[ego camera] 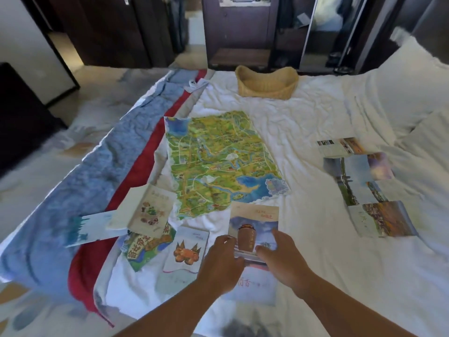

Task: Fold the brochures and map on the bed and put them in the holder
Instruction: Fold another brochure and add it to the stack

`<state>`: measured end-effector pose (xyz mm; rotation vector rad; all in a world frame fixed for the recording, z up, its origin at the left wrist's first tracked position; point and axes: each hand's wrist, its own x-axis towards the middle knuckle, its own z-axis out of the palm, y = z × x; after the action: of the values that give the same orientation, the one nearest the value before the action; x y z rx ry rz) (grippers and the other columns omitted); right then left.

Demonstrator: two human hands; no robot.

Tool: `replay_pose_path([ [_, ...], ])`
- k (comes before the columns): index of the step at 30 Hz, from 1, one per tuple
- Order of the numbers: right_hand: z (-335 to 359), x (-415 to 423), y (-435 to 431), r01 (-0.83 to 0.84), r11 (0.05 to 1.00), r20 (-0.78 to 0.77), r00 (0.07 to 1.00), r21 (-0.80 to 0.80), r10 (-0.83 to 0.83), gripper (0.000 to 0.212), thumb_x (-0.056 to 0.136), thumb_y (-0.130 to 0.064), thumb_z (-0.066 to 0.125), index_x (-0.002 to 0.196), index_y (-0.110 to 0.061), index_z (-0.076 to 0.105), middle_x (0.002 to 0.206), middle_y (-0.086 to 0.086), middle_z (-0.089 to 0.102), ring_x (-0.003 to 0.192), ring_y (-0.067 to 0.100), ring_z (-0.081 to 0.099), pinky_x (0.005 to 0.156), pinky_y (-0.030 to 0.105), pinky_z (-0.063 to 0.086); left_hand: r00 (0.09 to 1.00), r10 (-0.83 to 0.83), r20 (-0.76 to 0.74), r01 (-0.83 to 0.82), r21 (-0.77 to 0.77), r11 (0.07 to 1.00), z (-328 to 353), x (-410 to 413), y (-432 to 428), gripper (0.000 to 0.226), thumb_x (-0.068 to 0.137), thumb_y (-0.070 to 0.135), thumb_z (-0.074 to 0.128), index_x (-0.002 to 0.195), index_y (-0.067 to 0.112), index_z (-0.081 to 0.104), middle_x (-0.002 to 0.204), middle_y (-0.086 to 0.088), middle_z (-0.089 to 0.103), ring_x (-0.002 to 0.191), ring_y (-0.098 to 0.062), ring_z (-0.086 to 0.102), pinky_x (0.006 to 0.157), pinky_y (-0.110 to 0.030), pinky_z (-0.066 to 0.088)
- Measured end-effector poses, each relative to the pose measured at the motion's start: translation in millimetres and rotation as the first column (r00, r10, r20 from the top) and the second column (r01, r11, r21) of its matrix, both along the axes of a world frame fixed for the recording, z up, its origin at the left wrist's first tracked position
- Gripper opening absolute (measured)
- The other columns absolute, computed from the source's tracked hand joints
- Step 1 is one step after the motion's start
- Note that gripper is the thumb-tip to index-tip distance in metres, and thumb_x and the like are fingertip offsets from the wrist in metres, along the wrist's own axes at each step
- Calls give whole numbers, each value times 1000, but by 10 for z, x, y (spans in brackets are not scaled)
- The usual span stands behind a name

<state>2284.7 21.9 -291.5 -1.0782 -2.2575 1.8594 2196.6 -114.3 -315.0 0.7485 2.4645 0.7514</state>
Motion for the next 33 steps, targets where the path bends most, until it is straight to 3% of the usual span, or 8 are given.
replay_pose_path([
  [7, 104, -467, -698, -25, 1000, 25, 999, -9, 25, 66, 52, -52, 60, 107, -16, 60, 108, 6, 65, 93, 22, 69, 79, 46, 59, 1000, 22, -10, -23, -62, 998, 196, -462, -689, 28, 86, 26, 50, 112, 26, 58, 121, 3, 53, 107, -18, 56, 91, -38, 47],
  [10, 99, -573, -860, -77, 995, 70, 995, 60, 73, 66, 57, -55, 55, 113, -19, 56, 114, 4, 59, 99, 16, 63, 77, 34, 56, 999, 46, -28, -48, -87, 995, 190, -564, -866, 34, 89, 27, 50, 122, 25, 54, 127, 5, 49, 112, -15, 53, 90, -30, 44],
  [14, -32, -726, -916, -149, 989, 81, 986, 23, 147, 66, 61, -53, 57, 120, -24, 53, 123, 3, 55, 109, 16, 59, 87, 38, 54, 996, 82, -43, -87, -107, 991, 153, -656, -962, 34, 90, 27, 50, 124, 22, 51, 128, 4, 49, 112, -13, 52, 90, -27, 42],
  [18, -214, -865, -924, -247, 966, 180, 956, 72, 231, 49, 79, -43, 59, 122, -28, 43, 128, -6, 43, 103, 7, 49, 68, 21, 41, 992, 120, -43, -125, -156, 980, 67, -717, -1036, 36, 93, 27, 48, 128, 21, 48, 132, 5, 45, 116, -14, 50, 92, -27, 42],
  [22, -398, -916, -1025, -325, 944, 230, 924, 49, 306, 19, 86, -33, 60, 93, -45, 48, 137, 2, 41, 126, 19, 43, 91, 31, 46, 989, 148, 5, -145, -178, 973, -96, -743, -1136, 29, 90, 24, 48, 118, 21, 53, 123, 2, 51, 109, -15, 53, 92, -31, 46],
  [24, -508, -904, -1110, -300, 954, 209, 933, 0, 293, 44, 84, -33, 63, 123, -45, 47, 149, 5, 32, 135, 23, 38, 86, 20, 42, 988, 147, 46, -136, -189, 973, -230, -763, -1198, 29, 91, 26, 48, 119, 23, 54, 123, 4, 50, 110, -14, 53, 94, -32, 46],
  [26, -678, -929, -1181, -229, 972, 237, 943, -50, 234, 77, 81, -34, 63, 149, -26, 28, 156, 5, 23, 139, 24, 34, 84, 13, 35, 987, 135, 82, -117, -195, 974, -406, -831, -1272, 28, 92, 31, 51, 119, 25, 54, 125, 6, 50, 110, -13, 53, 96, -32, 45],
  [33, -1206, -1313, -1458, -144, 989, 409, 900, -43, 149, 66, 80, -40, 54, 142, -32, 34, 149, -3, 29, 124, 19, 49, 96, 38, 50, 976, 30, 215, 13, -199, 980, -1060, -1182, -1470, 29, 90, 39, 61, 116, 27, 55, 118, 10, 50, 105, -7, 56, 91, -28, 48],
])
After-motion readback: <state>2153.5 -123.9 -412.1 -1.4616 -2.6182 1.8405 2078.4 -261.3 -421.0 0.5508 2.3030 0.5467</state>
